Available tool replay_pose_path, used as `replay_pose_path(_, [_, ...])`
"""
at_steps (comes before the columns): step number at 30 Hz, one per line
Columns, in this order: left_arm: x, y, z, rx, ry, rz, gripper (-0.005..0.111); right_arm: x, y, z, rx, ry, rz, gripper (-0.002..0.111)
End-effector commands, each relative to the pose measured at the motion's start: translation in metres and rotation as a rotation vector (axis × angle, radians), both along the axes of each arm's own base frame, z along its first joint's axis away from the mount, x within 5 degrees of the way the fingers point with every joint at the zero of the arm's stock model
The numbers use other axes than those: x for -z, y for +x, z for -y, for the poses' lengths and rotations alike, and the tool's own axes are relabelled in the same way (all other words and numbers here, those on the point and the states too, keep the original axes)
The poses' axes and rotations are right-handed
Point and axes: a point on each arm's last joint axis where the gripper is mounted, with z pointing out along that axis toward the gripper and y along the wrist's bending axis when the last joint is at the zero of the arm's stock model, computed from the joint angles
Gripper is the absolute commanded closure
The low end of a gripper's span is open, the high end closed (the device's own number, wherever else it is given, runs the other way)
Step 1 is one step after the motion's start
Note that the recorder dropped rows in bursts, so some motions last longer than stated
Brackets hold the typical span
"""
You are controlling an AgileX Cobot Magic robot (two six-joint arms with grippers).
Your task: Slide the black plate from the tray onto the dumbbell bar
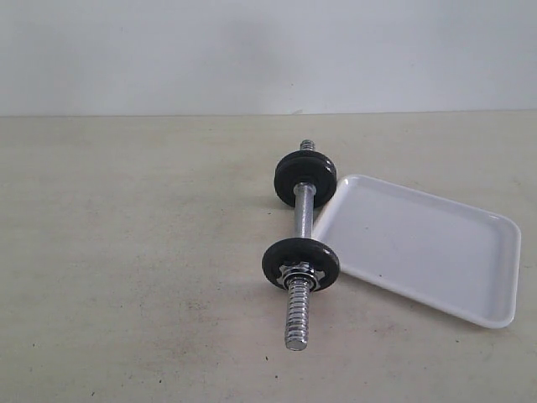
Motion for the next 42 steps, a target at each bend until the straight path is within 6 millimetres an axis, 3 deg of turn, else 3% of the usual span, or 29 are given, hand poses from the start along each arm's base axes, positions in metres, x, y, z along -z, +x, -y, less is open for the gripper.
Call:
replay_pose_path(1, [0.0009,-0.0002,0.0005,0.008,-0.001,0.002,0.103,-0.001,-0.0002,0.0002,0.001,-0.009,0.012,0.104])
replay_pose_path(42, [0.0009,-0.0002,0.0005,0.008,-0.001,0.002,0.103,-0.0023,0.0001,0.0003,0.001,-0.011,0.027,0.104])
